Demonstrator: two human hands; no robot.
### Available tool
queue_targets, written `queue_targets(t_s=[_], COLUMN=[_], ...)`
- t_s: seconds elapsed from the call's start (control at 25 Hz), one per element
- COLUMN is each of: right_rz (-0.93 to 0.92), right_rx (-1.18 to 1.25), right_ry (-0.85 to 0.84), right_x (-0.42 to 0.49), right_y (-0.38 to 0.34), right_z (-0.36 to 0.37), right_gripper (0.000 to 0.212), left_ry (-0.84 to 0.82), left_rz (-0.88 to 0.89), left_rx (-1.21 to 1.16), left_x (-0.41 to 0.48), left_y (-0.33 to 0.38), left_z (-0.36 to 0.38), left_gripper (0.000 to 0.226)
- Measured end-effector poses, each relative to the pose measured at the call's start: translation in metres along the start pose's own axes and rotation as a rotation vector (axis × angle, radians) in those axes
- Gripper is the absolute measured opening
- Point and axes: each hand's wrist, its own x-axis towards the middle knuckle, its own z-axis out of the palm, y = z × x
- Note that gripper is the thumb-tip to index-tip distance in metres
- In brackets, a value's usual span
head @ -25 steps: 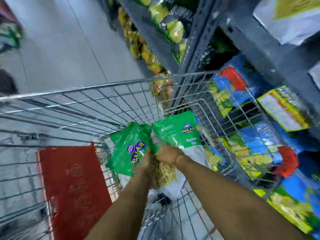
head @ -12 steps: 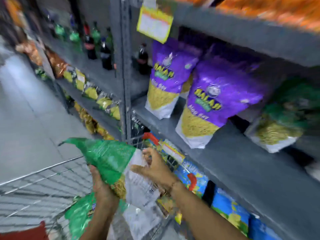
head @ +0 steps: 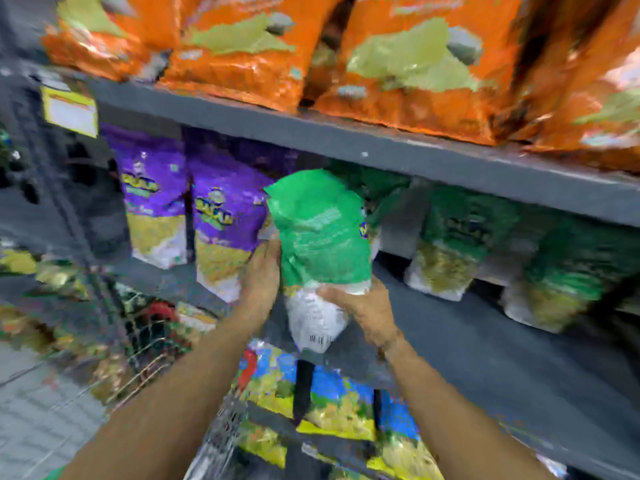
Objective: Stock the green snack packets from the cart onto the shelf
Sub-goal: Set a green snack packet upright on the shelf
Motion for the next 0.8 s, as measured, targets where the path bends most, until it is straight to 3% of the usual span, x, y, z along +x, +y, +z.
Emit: queue_targets(t_s=[0.12,0.28,0.48,0.56,0.64,0.72,0.8], right_rz=[-0.061,-0.095,0.033,0.081,0.172,0.265,0.261], right_rx=[0.017,-0.055,-0.129,-0.150,-0.223,-0.160,0.063], right_ry=[0.398,0.419,0.495,0.496,0.630,0.807,0.857], right_x=[0.011,0.007,0.017,0.025,0.032,0.030,0.020], right_y=[-0.005,0.024,0.051,0.049,0.045,0.033,0.024], right_z=[-0.016,0.003,0.015,0.008,-0.010,-0.025,-0.026], right_gripper=[0.039,0.028,0.059,0.064,0.060,0.046,0.037], left_ry=[-0.142,-0.380,-0.307,-0.153,0.039,-0.003,-0.138], left_rz=[0.011,-0.254,-0.387,-0.341,-0.209,-0.059,-0.067], left_rx=[-0.095,-0.187,-0.317,-0.285,-0.059,0.188,0.217], left_x=[0.016,0.044,0.070,0.068,0.060,0.061,0.064], left_y=[0.012,-0.014,-0.026,-0.032,-0.036,-0.045,-0.045], left_z=[0.038,0.062,0.072,0.064,0.047,0.034,0.031], left_gripper=[0.047,0.075,0.068,0.061,0.057,0.047,0.019])
